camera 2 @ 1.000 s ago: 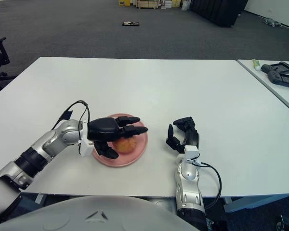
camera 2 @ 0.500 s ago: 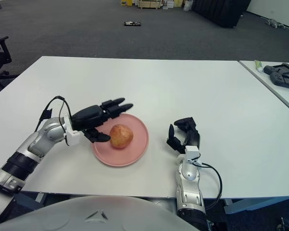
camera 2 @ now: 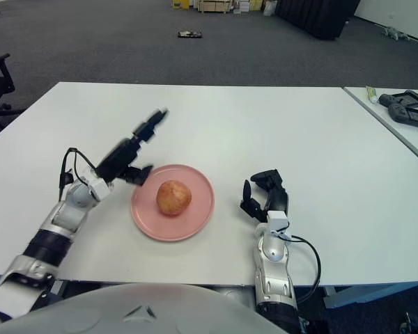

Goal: Put the apple into the plate.

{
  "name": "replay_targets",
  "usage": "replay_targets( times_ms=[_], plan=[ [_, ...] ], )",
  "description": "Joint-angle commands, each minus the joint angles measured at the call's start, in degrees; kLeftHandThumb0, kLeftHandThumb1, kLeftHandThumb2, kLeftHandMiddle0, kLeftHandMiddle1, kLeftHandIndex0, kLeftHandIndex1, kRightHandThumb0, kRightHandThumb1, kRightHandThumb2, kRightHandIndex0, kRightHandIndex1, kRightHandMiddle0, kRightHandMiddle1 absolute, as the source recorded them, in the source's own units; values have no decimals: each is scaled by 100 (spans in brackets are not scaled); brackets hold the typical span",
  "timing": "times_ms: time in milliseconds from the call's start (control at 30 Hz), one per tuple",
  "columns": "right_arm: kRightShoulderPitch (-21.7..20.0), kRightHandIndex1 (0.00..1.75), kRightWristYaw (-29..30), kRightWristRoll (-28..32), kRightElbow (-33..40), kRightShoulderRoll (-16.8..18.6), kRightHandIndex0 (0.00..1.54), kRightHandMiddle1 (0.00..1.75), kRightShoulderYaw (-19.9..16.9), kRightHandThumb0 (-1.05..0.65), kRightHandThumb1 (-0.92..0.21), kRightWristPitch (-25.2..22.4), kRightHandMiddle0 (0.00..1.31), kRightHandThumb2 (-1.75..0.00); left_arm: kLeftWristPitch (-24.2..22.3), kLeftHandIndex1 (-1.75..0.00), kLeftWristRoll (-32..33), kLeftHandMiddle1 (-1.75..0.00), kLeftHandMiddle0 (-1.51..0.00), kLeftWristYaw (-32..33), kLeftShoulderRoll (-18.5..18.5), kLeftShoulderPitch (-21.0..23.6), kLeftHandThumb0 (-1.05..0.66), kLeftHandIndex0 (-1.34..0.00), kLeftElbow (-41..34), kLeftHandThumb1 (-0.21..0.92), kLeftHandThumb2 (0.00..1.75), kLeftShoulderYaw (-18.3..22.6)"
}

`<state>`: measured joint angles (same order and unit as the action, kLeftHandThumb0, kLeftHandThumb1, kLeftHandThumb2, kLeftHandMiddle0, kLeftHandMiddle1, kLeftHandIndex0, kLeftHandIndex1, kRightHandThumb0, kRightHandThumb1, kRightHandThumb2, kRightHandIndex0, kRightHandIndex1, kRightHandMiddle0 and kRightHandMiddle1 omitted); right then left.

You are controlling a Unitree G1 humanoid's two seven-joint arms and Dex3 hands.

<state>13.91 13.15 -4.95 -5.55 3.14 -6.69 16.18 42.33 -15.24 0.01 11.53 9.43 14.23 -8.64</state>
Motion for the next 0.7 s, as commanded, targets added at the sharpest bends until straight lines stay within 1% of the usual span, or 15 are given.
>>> replay_targets(
  times_ms=[0,67,133,233,333,400,567,667],
  plan=[
    [-119,143,-25,78,-31,-2,64,175,-22,-41,-53,8,44,-105,-66,0,111,0,0,460,-303,-113,-105,0,-36,92,101,295],
    [-122,144,-28,80,-42,-2,64,175,-24,-41,-53,32,44,-105,-109,0,223,0,0,579,-443,-170,-103,0,-84,92,99,388],
    [-126,144,-28,80,-57,1,64,175,-25,-41,-54,76,44,-105,-158,0,323,0,0,718,-606,-233,-99,0,-136,92,96,484],
    [-128,144,-30,80,-66,2,64,175,-29,-41,-55,98,43,-103,-231,0,376,0,0,789,-729,-270,-91,0,-188,92,93,551],
    [-129,145,-31,84,-75,13,63,175,-29,-41,-56,118,42,-102,-470,0,541,0,0,904,-944,-311,-83,0,-278,92,93,656],
    [-127,145,-32,81,-75,17,63,175,-26,-41,-56,121,42,-101,-704,-2,630,0,0,951,-1048,-326,-72,-2,-325,92,94,730],
    [-121,145,-22,56,-75,19,63,175,-19,-40,-57,122,42,-101,-1258,-26,831,-3,-4,857,-1125,-381,-66,0,-456,92,92,834],
    [-120,145,-9,25,-82,7,64,175,-18,-40,-57,122,41,-100,-1440,-39,1301,-4,-6,544,-994,-429,-64,0,-184,92,93,1012]
  ],
)
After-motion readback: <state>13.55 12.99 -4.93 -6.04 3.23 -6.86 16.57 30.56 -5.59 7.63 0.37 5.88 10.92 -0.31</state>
